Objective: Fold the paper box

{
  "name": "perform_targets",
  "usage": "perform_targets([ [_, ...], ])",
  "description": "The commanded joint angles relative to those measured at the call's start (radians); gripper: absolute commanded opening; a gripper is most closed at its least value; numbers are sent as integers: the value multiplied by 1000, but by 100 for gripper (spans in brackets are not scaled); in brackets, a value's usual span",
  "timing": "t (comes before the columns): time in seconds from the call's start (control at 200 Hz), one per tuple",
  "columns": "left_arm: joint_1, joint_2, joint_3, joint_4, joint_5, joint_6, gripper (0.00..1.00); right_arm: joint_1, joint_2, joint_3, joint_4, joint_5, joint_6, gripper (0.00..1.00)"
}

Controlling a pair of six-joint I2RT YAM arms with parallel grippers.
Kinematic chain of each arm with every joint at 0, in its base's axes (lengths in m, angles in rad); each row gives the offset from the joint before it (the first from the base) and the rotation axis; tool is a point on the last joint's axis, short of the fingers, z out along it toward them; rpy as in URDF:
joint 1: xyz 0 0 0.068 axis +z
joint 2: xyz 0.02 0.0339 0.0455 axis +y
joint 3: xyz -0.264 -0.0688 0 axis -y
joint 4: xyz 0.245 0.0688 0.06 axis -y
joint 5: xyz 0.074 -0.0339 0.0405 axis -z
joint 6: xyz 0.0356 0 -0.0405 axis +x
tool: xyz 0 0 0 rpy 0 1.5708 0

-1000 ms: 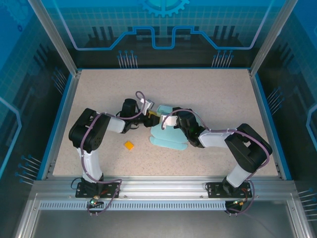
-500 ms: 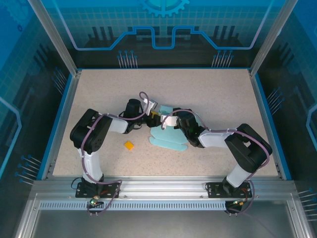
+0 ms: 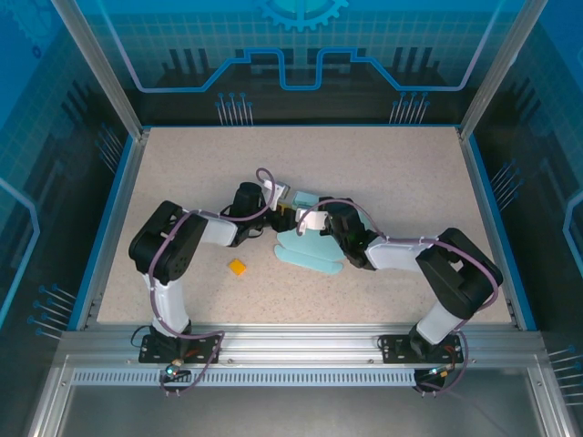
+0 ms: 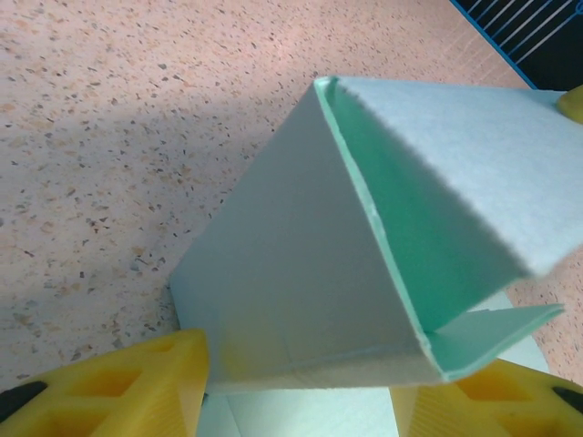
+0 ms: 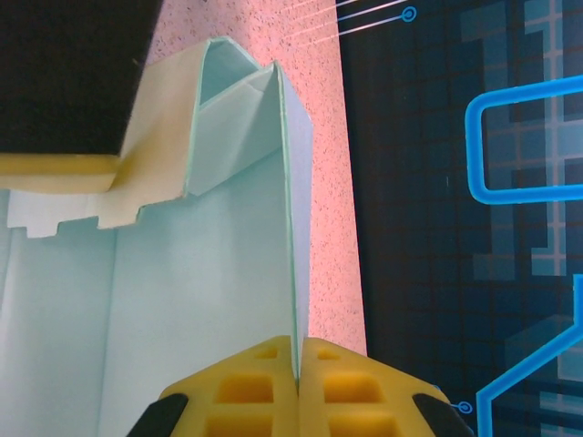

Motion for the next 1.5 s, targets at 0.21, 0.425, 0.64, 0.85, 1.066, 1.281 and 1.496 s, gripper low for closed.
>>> perform_targets([
  [0.21, 3, -43, 21, 88, -49, -14, 56, 5, -2, 29, -127, -111, 44, 0],
  [0.425, 3, -49, 7, 37, 13, 46, 54, -17, 15, 55, -176, -124, 71, 0],
  [0.64, 3, -43, -19, 52, 26, 82, 52, -47, 7, 94, -257, -187, 110, 0],
  [0.85, 2, -34, -31, 72, 21, 109, 52, -61, 7, 112, -297, -225, 124, 0],
  [1.066, 3, -29, -54, 91, 28, 141, 54, -66, -2, 120, -326, -251, 131, 0],
  [1.281, 3, -35, -111, 178, 55, 160, 55, -66, -14, 132, -399, -288, 158, 0],
  [1.496, 3, -55, -161, 229, 47, 178, 54, -52, -30, 125, -424, -301, 175, 0],
])
